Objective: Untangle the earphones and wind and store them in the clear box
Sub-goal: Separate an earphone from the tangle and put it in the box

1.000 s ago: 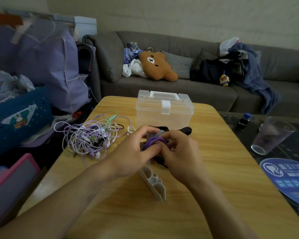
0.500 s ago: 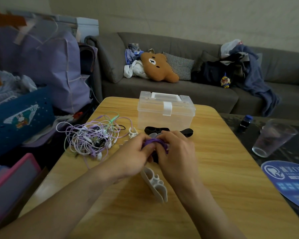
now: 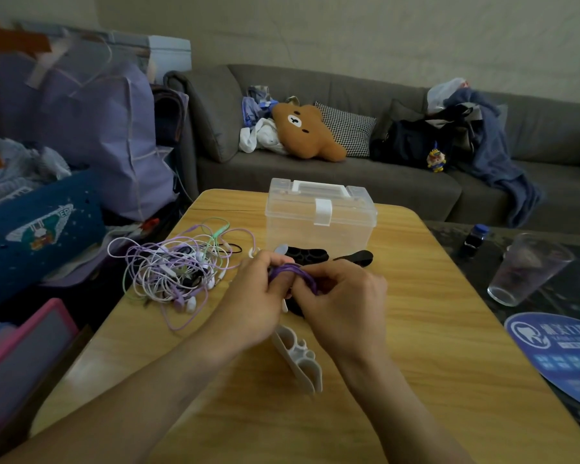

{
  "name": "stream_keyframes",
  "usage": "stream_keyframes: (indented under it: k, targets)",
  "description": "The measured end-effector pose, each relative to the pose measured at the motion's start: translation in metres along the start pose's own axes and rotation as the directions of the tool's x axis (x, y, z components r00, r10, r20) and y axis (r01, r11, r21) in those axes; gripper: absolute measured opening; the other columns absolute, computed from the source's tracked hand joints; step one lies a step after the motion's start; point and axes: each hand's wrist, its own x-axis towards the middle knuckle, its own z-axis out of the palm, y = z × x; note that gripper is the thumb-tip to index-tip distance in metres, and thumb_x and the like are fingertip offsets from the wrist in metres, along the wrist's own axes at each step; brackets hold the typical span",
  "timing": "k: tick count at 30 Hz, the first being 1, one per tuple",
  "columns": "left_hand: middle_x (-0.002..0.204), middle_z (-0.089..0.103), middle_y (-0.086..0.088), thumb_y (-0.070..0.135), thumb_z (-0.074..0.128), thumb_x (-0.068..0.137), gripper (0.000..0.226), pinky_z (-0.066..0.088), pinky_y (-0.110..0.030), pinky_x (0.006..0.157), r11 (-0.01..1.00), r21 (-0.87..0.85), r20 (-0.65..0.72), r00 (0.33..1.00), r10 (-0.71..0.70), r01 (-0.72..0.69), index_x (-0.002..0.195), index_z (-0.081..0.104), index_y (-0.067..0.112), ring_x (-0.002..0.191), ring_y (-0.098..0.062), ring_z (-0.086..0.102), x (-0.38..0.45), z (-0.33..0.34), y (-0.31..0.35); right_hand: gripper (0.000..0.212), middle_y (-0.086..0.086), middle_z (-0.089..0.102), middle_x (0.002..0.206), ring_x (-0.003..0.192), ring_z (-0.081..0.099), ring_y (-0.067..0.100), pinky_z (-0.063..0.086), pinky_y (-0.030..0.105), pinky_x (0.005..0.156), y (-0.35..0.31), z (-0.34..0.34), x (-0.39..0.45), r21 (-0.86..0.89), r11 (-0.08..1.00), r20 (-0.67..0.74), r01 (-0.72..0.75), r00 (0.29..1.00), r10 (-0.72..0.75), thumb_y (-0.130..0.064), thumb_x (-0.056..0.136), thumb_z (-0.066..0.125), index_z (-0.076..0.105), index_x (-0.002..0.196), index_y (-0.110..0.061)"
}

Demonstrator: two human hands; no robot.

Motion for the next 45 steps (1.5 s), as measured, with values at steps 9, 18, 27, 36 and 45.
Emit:
stream_keyframes:
  k: [9, 18, 27, 36, 45]
  targets:
    - [0.117, 0.061, 0.002, 0.026, 0.058, 0.098, 0.023, 0.050, -0.023, 0.082, 0.992, 0.078, 0.007, 0.995, 0.100, -0.100, 0.121, 0.062, 0.030, 0.098, -0.010, 0.062, 0.001, -0.011, 0.002, 0.007, -0.008, 0.074, 0.068, 0.062, 0.070, 0.004, 0.058, 0.021, 0.059, 0.002, -0.008, 0.004, 0.199, 0.942, 0.185, -0.270, 0.954, 0.235, -0.014, 0.075, 0.084, 0.079, 0.081, -0.015]
    - [0.085, 0.072, 0.006, 0.026, 0.056, 0.100, 0.018, 0.049, -0.015, 0.059, 0.979, 0.085, 0.159, 0.972, 0.171, -0.186, 0.114, 0.067, 0.024, 0.069, -0.003, 0.068, 0.000, -0.025, 0.010, 0.015, -0.001, 0.078, 0.084, 0.079, 0.075, 0.017, 0.062, 0.030, 0.076, 0.013, -0.032, 0.015, 0.363, 0.851, 0.459, -0.380, 0.867, 0.191, -0.016, 0.079, 0.081, 0.079, 0.093, -0.012]
    - [0.092, 0.074, -0.015, 0.026, 0.050, 0.102, 0.025, 0.054, -0.032, 0.061, 0.988, -0.146, 0.399, 0.912, 0.098, -0.043, 0.119, 0.062, 0.013, 0.081, -0.039, 0.071, 0.004, -0.034, 0.011, 0.011, -0.002, 0.073, 0.091, 0.084, 0.071, 0.009, 0.061, 0.030, 0.075, 0.017, -0.020, 0.013, 0.282, 0.901, 0.407, -0.329, 0.892, 0.198, -0.020, 0.093, 0.069, 0.066, 0.103, -0.017]
    - [0.082, 0.063, -0.015, 0.008, 0.046, 0.102, 0.020, 0.038, -0.030, 0.053, 0.872, -0.421, 0.237, 0.958, -0.161, 0.251, 0.115, 0.060, 0.010, 0.060, -0.028, 0.058, 0.003, -0.024, 0.018, 0.015, -0.008, 0.066, 0.098, 0.087, 0.067, 0.013, 0.059, 0.035, 0.074, 0.007, 0.000, 0.004, 0.247, 0.934, 0.228, -0.257, 0.953, 0.201, -0.016, 0.096, 0.061, 0.072, 0.104, -0.023]
    - [0.064, 0.068, -0.005, 0.048, 0.057, 0.095, 0.038, 0.040, -0.022, 0.048, 0.944, -0.276, 0.070, 0.983, -0.170, 0.182, 0.082, 0.072, 0.016, 0.058, -0.022, 0.054, 0.001, -0.011, 0.021, 0.020, 0.010, 0.076, 0.083, 0.077, 0.075, 0.026, 0.063, 0.040, 0.073, -0.004, 0.004, -0.003, 0.573, 0.586, 0.334, -0.573, 0.817, 0.471, -0.027, 0.094, 0.068, 0.073, 0.098, -0.008]
